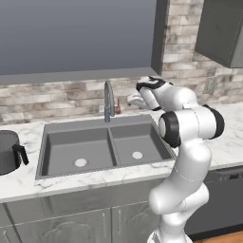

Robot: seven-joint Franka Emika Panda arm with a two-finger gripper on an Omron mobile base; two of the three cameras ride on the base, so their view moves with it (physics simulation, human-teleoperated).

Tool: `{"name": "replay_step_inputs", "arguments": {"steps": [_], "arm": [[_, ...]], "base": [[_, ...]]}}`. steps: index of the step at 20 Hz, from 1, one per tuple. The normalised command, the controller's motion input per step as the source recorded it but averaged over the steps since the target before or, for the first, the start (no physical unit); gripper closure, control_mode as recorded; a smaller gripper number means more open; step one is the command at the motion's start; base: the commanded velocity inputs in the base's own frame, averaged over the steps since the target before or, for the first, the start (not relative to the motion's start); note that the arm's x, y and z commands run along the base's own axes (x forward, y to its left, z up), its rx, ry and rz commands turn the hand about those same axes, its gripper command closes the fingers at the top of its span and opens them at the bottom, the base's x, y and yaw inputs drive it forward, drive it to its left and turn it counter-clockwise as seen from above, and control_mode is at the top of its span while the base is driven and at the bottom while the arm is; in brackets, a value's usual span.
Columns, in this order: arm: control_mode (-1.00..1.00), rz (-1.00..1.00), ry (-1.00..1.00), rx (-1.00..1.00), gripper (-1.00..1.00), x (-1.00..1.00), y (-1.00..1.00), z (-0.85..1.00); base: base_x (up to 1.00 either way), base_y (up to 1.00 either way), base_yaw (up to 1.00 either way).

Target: Turn on the sink faucet and place the jug under the water for a few seconds to fill it up.

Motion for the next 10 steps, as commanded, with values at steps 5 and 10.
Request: {"name": "replay_step_inputs", "arguments": {"steps": [5, 10], "arm": [[-1.00, -0.01, 0.00, 0.00, -1.00, 0.23, 0.19, -0.11], [-1.00, 0.00, 0.00, 0.00, -1.00, 0.22, 0.19, -0.09]], "base": [[0.00, 0.00, 0.00], [0.00, 0.00, 0.00]]}}
